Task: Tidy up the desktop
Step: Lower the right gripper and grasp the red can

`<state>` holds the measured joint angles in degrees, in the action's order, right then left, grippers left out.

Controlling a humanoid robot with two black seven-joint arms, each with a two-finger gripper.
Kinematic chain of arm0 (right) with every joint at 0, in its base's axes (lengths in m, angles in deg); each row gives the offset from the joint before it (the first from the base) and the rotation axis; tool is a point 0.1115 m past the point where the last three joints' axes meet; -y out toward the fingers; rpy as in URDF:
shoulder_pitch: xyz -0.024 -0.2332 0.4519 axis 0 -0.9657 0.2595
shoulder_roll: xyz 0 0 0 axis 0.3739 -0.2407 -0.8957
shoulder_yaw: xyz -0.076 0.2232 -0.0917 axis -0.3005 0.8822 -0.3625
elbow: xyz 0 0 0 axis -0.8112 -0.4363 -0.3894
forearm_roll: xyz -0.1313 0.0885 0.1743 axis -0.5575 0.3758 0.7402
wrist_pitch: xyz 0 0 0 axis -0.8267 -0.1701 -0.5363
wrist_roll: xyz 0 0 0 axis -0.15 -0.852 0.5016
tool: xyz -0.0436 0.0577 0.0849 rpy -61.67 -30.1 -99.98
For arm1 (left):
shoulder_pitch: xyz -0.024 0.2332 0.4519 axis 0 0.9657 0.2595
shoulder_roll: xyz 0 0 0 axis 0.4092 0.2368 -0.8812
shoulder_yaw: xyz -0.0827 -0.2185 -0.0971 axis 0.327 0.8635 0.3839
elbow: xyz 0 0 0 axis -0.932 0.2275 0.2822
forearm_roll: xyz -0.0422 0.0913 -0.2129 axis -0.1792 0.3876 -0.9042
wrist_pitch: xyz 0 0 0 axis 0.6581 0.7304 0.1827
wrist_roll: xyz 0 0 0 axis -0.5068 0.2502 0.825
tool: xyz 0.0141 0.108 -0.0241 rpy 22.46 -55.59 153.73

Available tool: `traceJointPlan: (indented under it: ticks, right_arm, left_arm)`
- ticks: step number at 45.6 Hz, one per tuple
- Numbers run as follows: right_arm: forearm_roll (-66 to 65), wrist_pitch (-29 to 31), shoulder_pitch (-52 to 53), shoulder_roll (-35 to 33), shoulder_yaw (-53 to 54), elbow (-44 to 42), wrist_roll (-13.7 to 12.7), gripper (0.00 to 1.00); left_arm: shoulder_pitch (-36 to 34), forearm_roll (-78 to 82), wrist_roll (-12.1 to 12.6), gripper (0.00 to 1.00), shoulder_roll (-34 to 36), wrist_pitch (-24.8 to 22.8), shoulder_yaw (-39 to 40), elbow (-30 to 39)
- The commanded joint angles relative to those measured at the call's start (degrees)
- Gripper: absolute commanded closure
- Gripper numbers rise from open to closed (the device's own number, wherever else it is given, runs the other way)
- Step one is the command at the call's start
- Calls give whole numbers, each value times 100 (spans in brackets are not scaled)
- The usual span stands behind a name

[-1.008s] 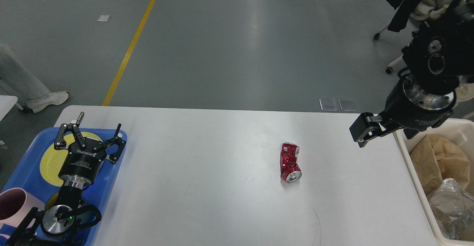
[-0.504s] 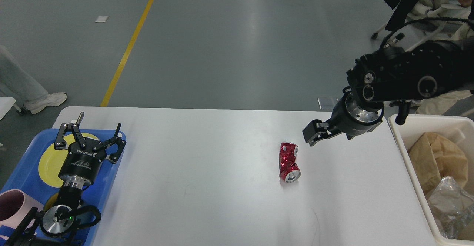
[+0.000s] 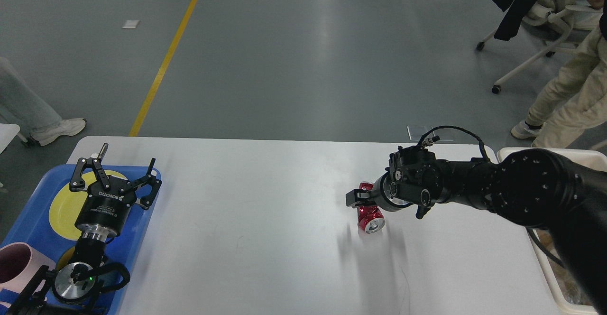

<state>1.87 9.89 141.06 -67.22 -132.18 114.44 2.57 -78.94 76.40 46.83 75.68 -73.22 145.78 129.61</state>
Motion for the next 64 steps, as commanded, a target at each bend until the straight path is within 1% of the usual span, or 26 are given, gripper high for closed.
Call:
traceJointPlan:
  ticks: [1,6,10,17,30,38,46,49,54,56,57,61,64]
  right_arm:
    - [-106,-277,-402,237,21,-402,21,0]
    - [-140,-777,-578,342,4,-447,12,0]
    - [-325,-892,-674,334,12,-517,3,0]
    - [-510,-893,-912,333,21,-798,-6,0]
    - [-510,-1016,-1105,325,39,-912,-6,0]
    - [-510,-1042,-1114,325,48,-912,-6,25]
    - [-510,-1051,-1123,316,48,-912,-6,41]
    - [-501,-1060,-1114,307,48,-912,-6,45]
    - [-492,-1121,-1114,281,56,-912,-6,57]
    - [-484,-1165,-1123,281,74,-895,-6,66]
    - [-484,-1191,-1123,281,100,-878,-6,74]
    - [-431,-1200,-1123,263,127,-842,-23,92]
    - [-405,-1200,-1123,263,136,-825,-32,99]
  left_arm:
    - [0,-4,0,3,0,0,0,0]
    - [0,-4,0,3,0,0,0,0]
    - [0,-4,-9,3,0,0,0,0]
    - [0,5,0,3,0,0,0,0]
    - [0,-4,-9,3,0,-9,0,0]
    - [0,-4,0,4,0,-9,0,0]
    - [0,-4,0,3,0,0,0,0]
    - [0,-4,-9,3,0,-9,0,0]
    - [0,-4,-9,3,0,0,0,0]
    - [0,-4,-9,3,0,0,0,0]
    - [0,-4,0,3,0,0,0,0]
    - [0,5,0,3,0,-9,0,0]
    - [0,-4,0,3,0,-9,0,0]
